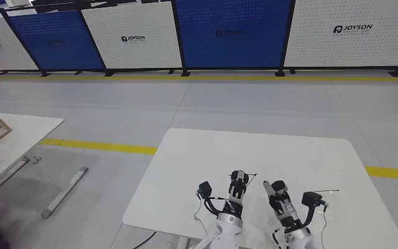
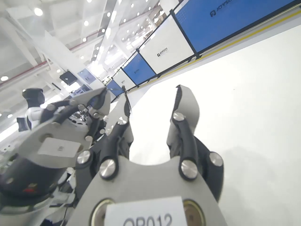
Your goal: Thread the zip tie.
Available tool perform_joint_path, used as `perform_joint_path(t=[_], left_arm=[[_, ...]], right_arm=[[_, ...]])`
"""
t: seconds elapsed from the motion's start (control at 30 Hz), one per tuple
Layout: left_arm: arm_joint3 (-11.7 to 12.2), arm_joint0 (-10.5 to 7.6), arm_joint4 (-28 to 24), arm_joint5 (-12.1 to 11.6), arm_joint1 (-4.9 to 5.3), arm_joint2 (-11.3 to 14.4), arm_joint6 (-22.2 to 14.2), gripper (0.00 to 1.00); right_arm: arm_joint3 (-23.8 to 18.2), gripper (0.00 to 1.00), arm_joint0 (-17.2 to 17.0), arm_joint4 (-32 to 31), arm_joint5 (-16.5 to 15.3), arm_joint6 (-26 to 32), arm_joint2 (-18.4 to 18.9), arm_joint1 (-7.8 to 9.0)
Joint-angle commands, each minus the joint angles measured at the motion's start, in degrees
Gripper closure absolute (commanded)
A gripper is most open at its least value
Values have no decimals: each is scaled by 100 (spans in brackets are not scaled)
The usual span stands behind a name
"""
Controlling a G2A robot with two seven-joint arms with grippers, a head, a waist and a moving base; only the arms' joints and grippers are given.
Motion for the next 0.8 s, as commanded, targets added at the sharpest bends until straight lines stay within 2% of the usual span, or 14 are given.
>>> perform_joint_path(t=[0.0, 0.13, 0.2, 0.5, 0.57, 0.63, 0.67, 0.77], left_arm=[[19, 11, -115, 46, 11, -96, -124, 100], [84, 89, -183, 88, 40, -266, -231, 100], [132, 98, -43, 74, 64, -278, -411, 100], [142, 95, -51, 84, 65, -286, -415, 100], [195, 57, -241, 180, 53, -413, -281, 100], [273, 0, -288, 273, 38, -543, 34, 100], [367, -39, -321, 322, 26, -610, 221, 100], [681, -209, -263, 425, 12, -713, 360, 100]], right_arm=[[-176, 0, -154, 81, 11, -55, 259, 31], [-581, 0, -544, 560, -108, -202, 755, 80], [-610, 0, -571, 602, -108, -192, 783, 84], [-610, 0, -571, 602, -108, -192, 783, 84], [-610, 0, -571, 602, -108, -192, 783, 84], [-610, 0, -571, 602, -108, -192, 783, 84], [-610, 0, -571, 602, -108, -192, 783, 84], [-610, 0, -571, 602, -108, -192, 783, 84]])
